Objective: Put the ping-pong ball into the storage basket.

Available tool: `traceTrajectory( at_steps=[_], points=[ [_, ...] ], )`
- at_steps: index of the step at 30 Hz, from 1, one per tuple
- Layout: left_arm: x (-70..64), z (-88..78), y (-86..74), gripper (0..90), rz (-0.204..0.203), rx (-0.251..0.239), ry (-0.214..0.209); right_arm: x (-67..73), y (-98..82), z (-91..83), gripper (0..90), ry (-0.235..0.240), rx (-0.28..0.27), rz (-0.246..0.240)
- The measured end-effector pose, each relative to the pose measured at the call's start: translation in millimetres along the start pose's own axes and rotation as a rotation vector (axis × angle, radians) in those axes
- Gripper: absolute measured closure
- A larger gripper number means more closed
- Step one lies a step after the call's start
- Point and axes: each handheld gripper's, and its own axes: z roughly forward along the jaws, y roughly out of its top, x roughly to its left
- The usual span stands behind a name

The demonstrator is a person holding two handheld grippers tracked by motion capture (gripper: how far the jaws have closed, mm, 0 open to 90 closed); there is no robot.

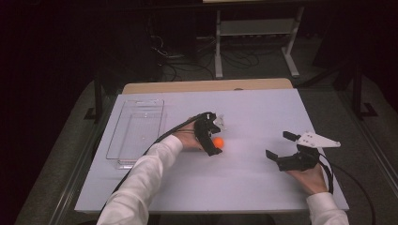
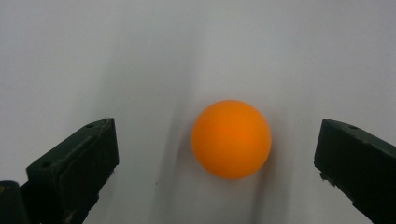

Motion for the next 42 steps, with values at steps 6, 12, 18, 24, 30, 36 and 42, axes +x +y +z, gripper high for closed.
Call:
traceTrajectory(
  at_steps=[6,12,18,24,30,36,42],
  points=[
    [-0.4,1.3,0.2,2.8,-0.013,0.011,-0.025,0.2,0.1,0.2,0.0,0.002,0.003,0.000],
    [-1.4,1.2,1.1,13.9,-0.015,0.009,-0.023,0.0,0.0,-0.1,0.0,0.001,0.004,0.003],
    [-1.8,2.4,0.2,24.0,-0.006,0.024,-0.026,0.1,0.1,-0.3,0.0,0.002,0.004,0.003],
    [-2.7,3.5,0.2,34.4,-0.001,0.031,-0.039,0.2,0.1,-0.1,0.0,0.001,0.004,0.002],
    [-2.7,2.4,0.5,44.7,-0.006,0.022,-0.041,0.2,0.1,-0.1,0.0,0.000,0.004,0.002],
    [-4.8,0.9,1.2,50.8,0.005,0.019,-0.059,0.2,0.1,0.0,0.0,-0.001,0.005,0.001],
    [-10.5,-0.4,4.9,51.1,0.025,0.023,-0.058,0.6,0.3,0.5,0.0,0.000,0.004,0.000]
  ],
)
